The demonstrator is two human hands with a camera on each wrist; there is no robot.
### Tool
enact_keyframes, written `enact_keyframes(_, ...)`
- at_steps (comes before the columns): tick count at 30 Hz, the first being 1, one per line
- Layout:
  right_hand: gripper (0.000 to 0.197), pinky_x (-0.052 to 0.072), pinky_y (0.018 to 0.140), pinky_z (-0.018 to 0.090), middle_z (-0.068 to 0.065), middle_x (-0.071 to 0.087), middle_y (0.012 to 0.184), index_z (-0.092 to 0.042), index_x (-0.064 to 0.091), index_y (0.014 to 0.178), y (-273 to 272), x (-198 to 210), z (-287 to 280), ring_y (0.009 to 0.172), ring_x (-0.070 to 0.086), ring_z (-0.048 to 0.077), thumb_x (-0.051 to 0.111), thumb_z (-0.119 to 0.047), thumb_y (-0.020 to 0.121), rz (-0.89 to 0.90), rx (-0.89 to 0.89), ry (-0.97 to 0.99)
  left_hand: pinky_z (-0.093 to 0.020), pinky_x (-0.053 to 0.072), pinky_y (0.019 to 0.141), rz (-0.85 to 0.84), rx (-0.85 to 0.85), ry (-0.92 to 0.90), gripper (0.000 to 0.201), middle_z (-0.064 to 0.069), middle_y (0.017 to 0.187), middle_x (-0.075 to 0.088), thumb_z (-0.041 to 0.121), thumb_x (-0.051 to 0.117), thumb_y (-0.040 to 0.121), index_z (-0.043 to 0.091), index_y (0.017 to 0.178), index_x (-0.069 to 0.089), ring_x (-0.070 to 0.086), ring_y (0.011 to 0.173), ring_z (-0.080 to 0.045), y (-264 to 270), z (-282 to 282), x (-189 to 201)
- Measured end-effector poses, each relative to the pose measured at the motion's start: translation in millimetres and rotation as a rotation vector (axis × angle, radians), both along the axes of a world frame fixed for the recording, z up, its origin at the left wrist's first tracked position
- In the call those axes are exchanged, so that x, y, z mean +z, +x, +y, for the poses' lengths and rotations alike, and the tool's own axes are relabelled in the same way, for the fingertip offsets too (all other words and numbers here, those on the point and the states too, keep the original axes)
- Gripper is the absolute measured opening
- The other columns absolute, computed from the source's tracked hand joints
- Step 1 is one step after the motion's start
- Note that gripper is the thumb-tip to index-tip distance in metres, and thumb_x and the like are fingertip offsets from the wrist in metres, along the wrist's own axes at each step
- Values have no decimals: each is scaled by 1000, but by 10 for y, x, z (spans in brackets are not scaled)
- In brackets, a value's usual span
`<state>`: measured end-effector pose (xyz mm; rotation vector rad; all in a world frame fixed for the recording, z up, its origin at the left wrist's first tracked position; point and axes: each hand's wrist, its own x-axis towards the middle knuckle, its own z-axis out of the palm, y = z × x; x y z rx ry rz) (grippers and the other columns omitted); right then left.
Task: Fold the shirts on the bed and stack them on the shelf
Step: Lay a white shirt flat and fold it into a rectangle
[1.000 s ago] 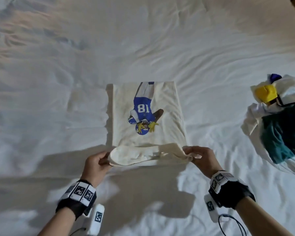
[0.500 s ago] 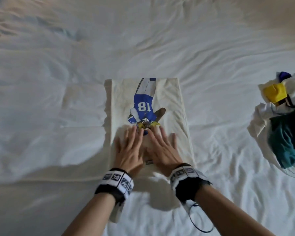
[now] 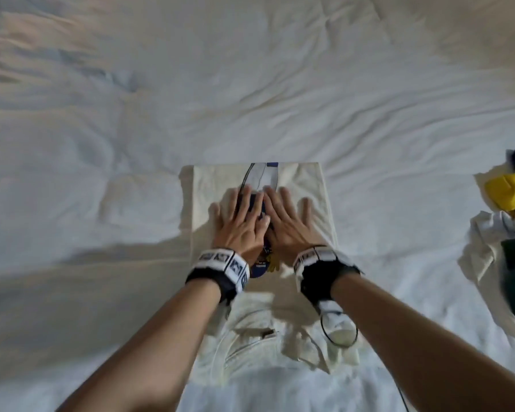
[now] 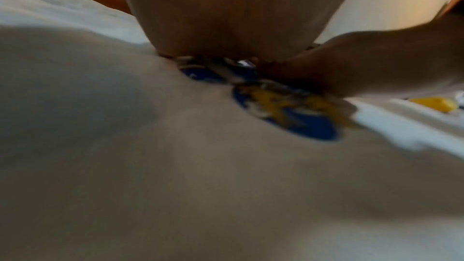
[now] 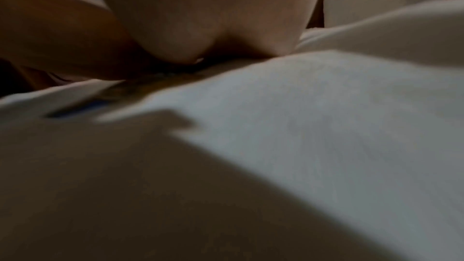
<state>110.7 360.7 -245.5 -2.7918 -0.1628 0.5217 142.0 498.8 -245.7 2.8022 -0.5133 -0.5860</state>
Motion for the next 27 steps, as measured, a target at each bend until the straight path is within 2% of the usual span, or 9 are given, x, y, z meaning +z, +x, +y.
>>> enact_keyframes(3, 64, -13, 115, 59, -6, -27, 158, -32, -17, 152, 295, -186, -298, 144, -27, 17, 14, -53, 99, -28, -27, -108, -48, -19, 115, -92, -58, 117, 57, 5, 159, -26, 49, 5, 100, 35, 151, -15, -27, 144, -17, 375, 226, -183)
enact_keyframes(7, 68, -26, 107, 54, -11, -30, 156, -34, -18, 151, 252, -212, -622, 143, -29, 13, 10, -63, 97, -16, -281, -57, -51, -16, 116, -49, 189, 128, 56, 6, 154, -37, 49, 1, 99, 38, 147, -27, -32, 142, -20, 458, 670, -166)
enact_keyframes(12, 67, -22, 110, 60, -10, -28, 157, -34, -22, 148, -361, -161, -511, 144, -28, 16, 5, -65, 95, -28, -342, -76, -53, -16, 116, -70, 304, 113, 63, 1, 157, -30, 55, -2, 96, 30, 149, -24, -28, 145, -22, -155, 820, -232)
enact_keyframes(17, 79, -17, 113, 52, -2, -22, 160, -27, -13, 153, -1186, -194, -547, 147, -21, 17, -4, -69, 87, 17, -376, -83, -53, 0, 118, -73, 309, 96, 71, -7, 163, 2, 52, 13, 94, 18, 156, 2, 2, 150, -26, -1023, 1008, -236)
enact_keyframes(19, 81, -10, 117, 48, 1, -11, 163, -18, -5, 155, -1445, -145, -564, 149, -10, 19, 2, -66, 89, 18, -416, -88, -54, 9, 116, -44, 299, 101, 73, -13, 161, 15, 49, 18, 94, 7, 154, 15, 14, 148, -30, -1256, 1100, -170)
enact_keyframes(21, 81, 13, 116, 48, 10, 20, 159, -9, 17, 153, -1635, -24, -547, 145, 20, 30, 13, -60, 90, -20, -454, -80, -54, 23, 113, -2, 300, 57, 74, -18, 153, 33, 48, 22, 93, -2, 146, 35, 32, 141, -35, -1434, 1170, -51)
enact_keyframes(22, 81, 26, 109, 48, 14, 37, 148, -7, 29, 149, -1707, 34, -537, 133, 35, 35, 19, -59, 88, -51, -479, -60, -52, 34, 108, -2, 303, 19, 73, -20, 145, 44, 49, 26, 91, -4, 137, 47, 43, 132, -38, -1507, 1190, 22)
enact_keyframes(24, 79, 35, 98, 45, 15, 53, 130, -8, 38, 144, -1844, 147, -491, 116, 47, 37, 29, -61, 86, -59, -538, 24, -44, 46, 94, 9, 394, -62, 61, -16, 122, 62, 52, 40, 89, 2, 118, 62, 56, 112, -37, -1605, 1203, 219)
enact_keyframes(27, 66, 39, 91, 36, 15, 64, 116, -11, 42, 138, -1962, 249, -447, 110, 55, 35, 60, -50, 88, 89, -723, 245, -29, 46, 84, 164, 616, -174, 34, -5, 101, 70, 39, 69, 85, 11, 105, 68, 64, 97, -27, -1618, 1194, 477)
